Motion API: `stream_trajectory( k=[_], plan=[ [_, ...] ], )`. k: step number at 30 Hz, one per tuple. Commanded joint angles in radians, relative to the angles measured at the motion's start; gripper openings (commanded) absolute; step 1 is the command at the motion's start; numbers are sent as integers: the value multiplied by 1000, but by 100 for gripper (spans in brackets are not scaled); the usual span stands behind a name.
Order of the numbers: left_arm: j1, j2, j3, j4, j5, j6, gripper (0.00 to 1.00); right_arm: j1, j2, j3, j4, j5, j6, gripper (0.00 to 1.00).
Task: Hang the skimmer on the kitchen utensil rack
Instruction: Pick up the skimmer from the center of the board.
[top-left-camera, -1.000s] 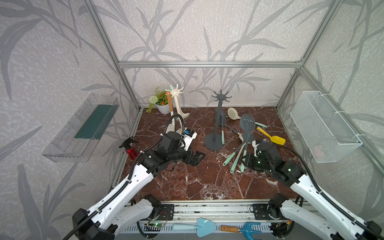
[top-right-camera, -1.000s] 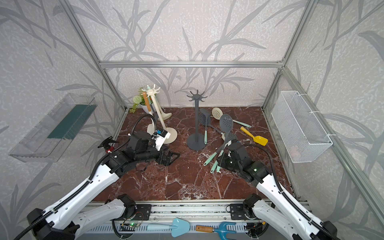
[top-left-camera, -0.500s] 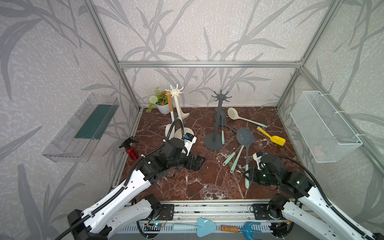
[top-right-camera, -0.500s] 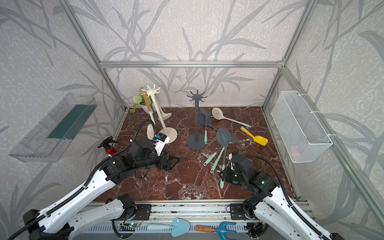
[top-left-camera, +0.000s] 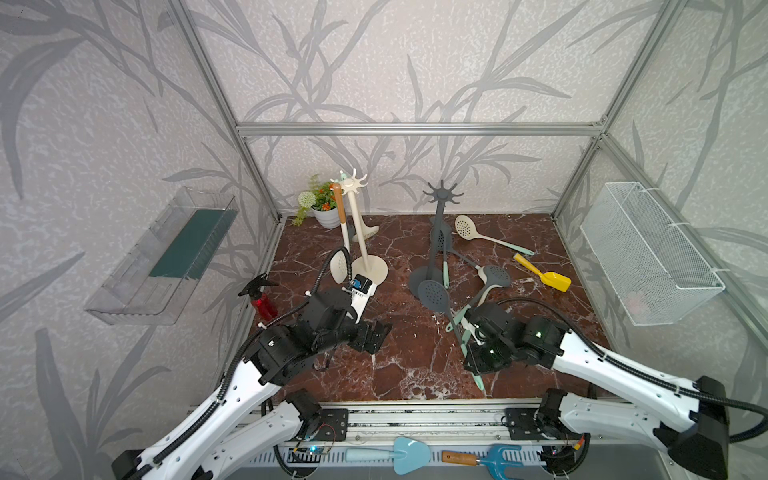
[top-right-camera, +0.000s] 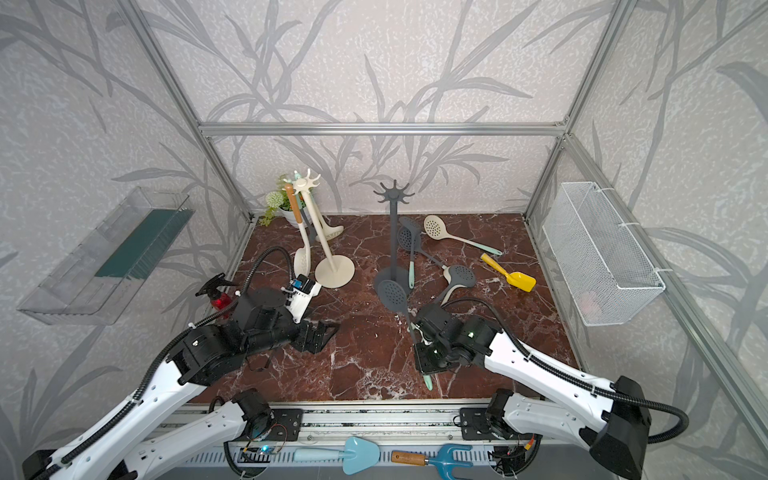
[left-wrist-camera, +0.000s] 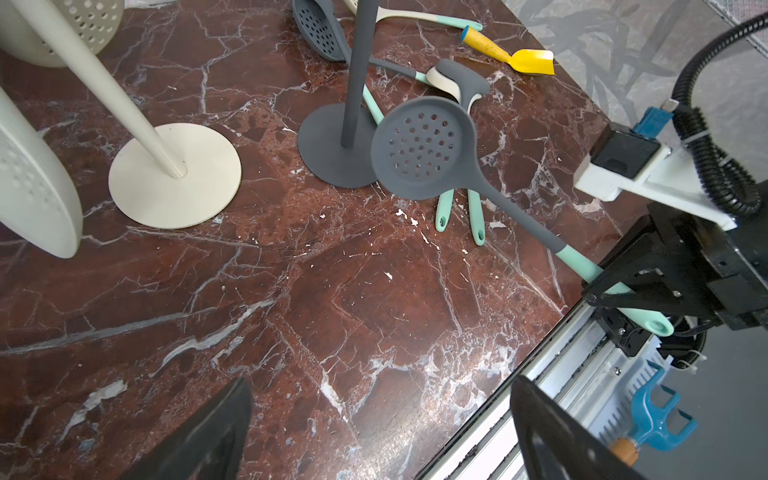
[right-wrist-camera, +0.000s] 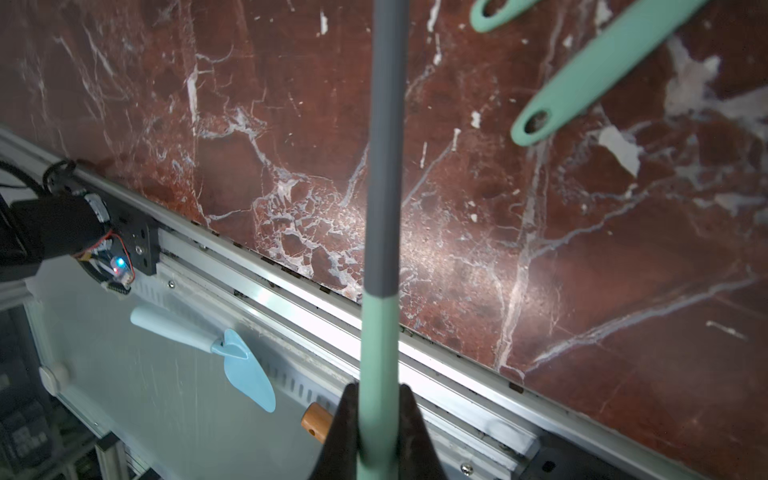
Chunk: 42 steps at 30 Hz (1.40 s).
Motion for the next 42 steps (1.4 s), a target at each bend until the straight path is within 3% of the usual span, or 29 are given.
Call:
stream_trajectory(
  k=[1, 13, 20, 29, 34, 42],
  plan=[
    [-3, 20, 40, -29, 21, 131, 94, 9, 60, 100, -57, 23, -172, 1],
    [-7, 102, 68, 41, 64, 585, 93, 16, 272, 323, -201, 212, -451, 1],
    [-6, 177, 120, 85, 102, 760, 94, 23, 327, 369, -217, 255, -543, 1],
    [23, 336, 192, 168, 176, 872, 94, 24, 314, 346, -166, 230, -662, 2],
    [58, 470, 271, 143, 221, 895, 93, 23, 327, 354, -156, 242, -698, 1],
    [124, 574, 295, 159, 316, 869, 91, 24, 302, 356, -125, 219, -742, 1]
  ],
)
